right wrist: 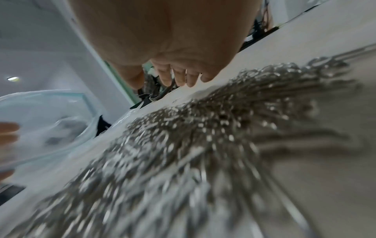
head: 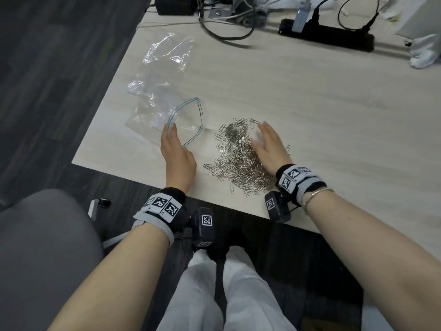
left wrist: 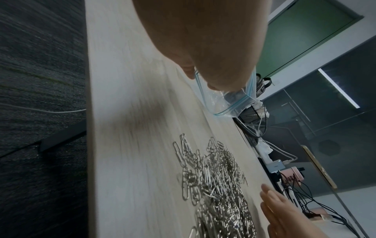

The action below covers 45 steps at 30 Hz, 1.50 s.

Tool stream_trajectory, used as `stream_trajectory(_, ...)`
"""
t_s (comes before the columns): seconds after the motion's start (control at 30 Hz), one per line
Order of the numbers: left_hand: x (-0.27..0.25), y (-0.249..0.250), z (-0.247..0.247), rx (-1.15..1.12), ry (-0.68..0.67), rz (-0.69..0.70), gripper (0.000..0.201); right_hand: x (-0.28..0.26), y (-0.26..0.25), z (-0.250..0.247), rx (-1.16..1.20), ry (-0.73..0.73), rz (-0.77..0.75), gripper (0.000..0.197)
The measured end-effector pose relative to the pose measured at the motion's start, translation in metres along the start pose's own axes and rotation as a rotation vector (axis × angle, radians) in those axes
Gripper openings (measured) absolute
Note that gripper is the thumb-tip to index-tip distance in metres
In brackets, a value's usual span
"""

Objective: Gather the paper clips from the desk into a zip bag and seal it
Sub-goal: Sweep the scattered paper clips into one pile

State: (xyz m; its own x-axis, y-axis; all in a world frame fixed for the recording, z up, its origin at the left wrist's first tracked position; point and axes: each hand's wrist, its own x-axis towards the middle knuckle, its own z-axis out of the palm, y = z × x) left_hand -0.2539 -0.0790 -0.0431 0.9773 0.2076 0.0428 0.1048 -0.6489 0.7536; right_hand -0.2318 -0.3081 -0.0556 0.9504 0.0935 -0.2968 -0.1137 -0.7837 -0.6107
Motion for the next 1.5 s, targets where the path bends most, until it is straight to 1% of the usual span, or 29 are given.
stream_trajectory(0.03, 0.001, 0.000, -0.001, -0.003, 0.005, -0.003, 0.066, 0.007, 0.002, -0.003, 0.008, 0.010, 0.026, 0.060)
stream_trajectory(0.1, 0.004, 0.000, -0.004, -0.005, 0.016, -0.011, 0.066, 0.023, 0.003, -0.007, -0.011, -0.015, 0.061, 0.060)
stream_trajectory(0.2, 0.008, -0.002, -0.007, -0.003, 0.028, -0.007, 0.065, 0.046, -0.004, -0.004, -0.069, -0.076, 0.052, 0.061)
stream_trajectory(0.3, 0.009, -0.008, -0.013, 0.005, 0.036, -0.027, 0.064, 0.060, -0.025, 0.005, -0.084, -0.152, -0.009, 0.061)
stream_trajectory(0.4, 0.008, -0.012, -0.018, 0.009, 0.033, -0.051, 0.064, 0.065, -0.045, 0.016, -0.152, -0.239, -0.114, 0.059)
stream_trajectory(0.57, 0.009, -0.013, -0.021, 0.014, 0.032, -0.062, 0.064, 0.053, -0.058, 0.031, -0.254, -0.353, -0.261, 0.056)
stream_trajectory(0.73, 0.007, -0.009, -0.019, 0.009, 0.017, -0.031, 0.063, 0.023, -0.055, 0.035, -0.309, -0.372, -0.309, 0.052)
stream_trajectory(0.77, 0.007, -0.008, -0.018, 0.010, 0.013, -0.024, 0.063, 0.017, -0.054, 0.035, -0.313, -0.353, -0.313, 0.053)
stream_trajectory(0.83, 0.007, -0.005, -0.018, 0.007, 0.005, -0.007, 0.062, 0.004, -0.050, 0.032, -0.274, -0.265, -0.305, 0.054)
stream_trajectory(0.87, 0.006, -0.003, -0.018, 0.001, 0.011, 0.002, 0.062, -0.002, -0.047, 0.029, -0.236, -0.205, -0.281, 0.055)
stream_trajectory(0.93, 0.005, 0.003, -0.019, -0.017, 0.042, 0.012, 0.060, -0.017, -0.040, 0.020, -0.135, -0.046, -0.178, 0.056)
stream_trajectory(1.03, 0.005, 0.017, -0.018, -0.062, 0.065, 0.051, 0.058, -0.044, -0.015, 0.008, -0.014, 0.235, 0.072, 0.054)
stream_trajectory(1.13, 0.002, 0.025, -0.018, -0.090, 0.045, 0.103, 0.058, -0.078, 0.016, 0.011, 0.033, 0.410, 0.354, 0.054)
stream_trajectory(1.2, 0.004, 0.027, -0.018, -0.093, 0.014, 0.149, 0.058, -0.095, 0.031, 0.017, 0.010, 0.447, 0.517, 0.056)
stream_trajectory(1.27, 0.006, 0.026, -0.017, -0.096, -0.012, 0.175, 0.058, -0.103, 0.040, 0.025, 0.032, 0.441, 0.612, 0.059)
stream_trajectory(1.37, 0.010, 0.024, -0.018, -0.098, -0.080, 0.204, 0.056, -0.097, 0.039, 0.032, 0.061, 0.411, 0.630, 0.061)
stream_trajectory(1.5, 0.021, 0.015, -0.016, -0.129, -0.145, 0.221, 0.056, -0.069, 0.027, 0.032, -0.008, 0.350, 0.594, 0.063)
